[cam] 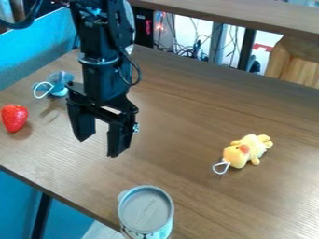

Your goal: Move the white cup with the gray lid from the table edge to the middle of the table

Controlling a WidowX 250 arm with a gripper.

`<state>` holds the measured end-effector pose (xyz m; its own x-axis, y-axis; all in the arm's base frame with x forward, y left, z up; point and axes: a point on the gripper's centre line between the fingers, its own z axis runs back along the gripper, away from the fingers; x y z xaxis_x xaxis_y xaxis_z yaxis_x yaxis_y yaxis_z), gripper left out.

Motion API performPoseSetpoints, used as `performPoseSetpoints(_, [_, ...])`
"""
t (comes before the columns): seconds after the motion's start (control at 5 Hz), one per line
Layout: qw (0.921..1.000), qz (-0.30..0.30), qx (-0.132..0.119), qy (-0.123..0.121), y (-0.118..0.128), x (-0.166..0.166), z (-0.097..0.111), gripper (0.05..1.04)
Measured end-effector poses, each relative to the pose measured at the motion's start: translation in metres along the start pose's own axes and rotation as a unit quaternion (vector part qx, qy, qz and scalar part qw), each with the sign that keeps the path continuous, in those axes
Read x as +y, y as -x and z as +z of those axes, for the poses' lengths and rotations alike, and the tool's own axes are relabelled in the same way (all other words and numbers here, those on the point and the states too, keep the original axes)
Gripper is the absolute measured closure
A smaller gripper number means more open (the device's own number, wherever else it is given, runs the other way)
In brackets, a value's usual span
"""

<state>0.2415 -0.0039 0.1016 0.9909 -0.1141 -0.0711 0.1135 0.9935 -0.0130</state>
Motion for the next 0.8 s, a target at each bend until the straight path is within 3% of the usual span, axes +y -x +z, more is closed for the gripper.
performPoseSetpoints(0.2, [0.9999, 0.000, 0.011, 0.002, 0.003, 0.000, -0.006, 0.083])
performPoseSetpoints(0.4, [0.9995, -0.018, -0.020, 0.019, 0.014, -0.020, -0.004, 0.083])
performPoseSetpoints(0.6, [0.9983, -0.041, -0.027, 0.032, 0.027, -0.034, 0.002, 0.083])
performPoseSetpoints(0.8, [0.9969, -0.056, -0.021, 0.050, 0.034, -0.043, -0.006, 0.083])
